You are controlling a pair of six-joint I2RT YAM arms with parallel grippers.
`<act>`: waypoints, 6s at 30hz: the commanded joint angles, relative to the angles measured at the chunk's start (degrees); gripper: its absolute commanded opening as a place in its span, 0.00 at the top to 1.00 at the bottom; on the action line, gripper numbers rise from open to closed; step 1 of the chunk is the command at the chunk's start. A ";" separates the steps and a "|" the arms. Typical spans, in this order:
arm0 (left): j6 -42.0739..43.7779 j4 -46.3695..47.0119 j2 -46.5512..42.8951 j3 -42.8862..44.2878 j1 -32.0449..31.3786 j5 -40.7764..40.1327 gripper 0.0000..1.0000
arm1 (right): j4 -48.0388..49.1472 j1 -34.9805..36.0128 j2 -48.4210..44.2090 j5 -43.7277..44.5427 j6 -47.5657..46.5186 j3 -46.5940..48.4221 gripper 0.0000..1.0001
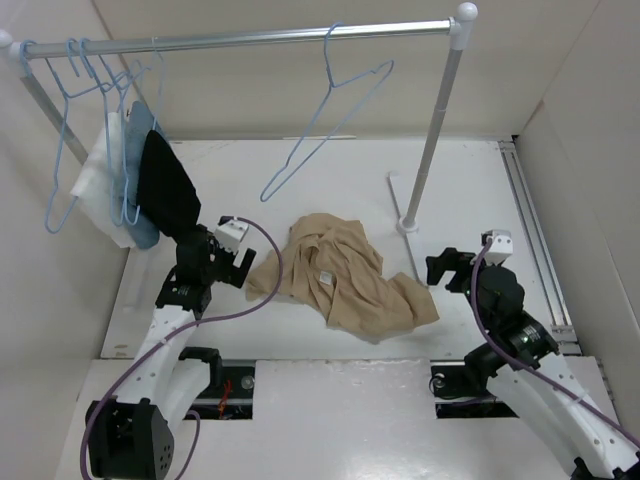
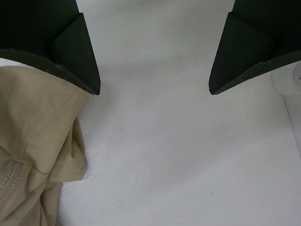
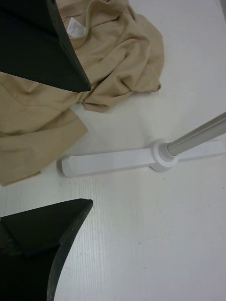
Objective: Place the t-shirt on the hanger
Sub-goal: Grab a hanger with the right arm, then place tshirt on hanger
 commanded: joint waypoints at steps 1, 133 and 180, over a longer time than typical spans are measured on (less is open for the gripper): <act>-3.79 1.16 -0.62 2.41 -0.19 1.43 0.00 | 0.79 -0.35 0.41 2.22 0.60 4.55 0.00; 30.83 6.37 2.90 24.21 -19.88 47.84 0.06 | -18.38 9.32 54.90 -73.01 -22.95 58.17 1.00; 30.30 11.80 9.23 20.96 -23.31 42.84 1.00 | -17.85 13.01 61.84 -54.91 -28.05 65.82 1.00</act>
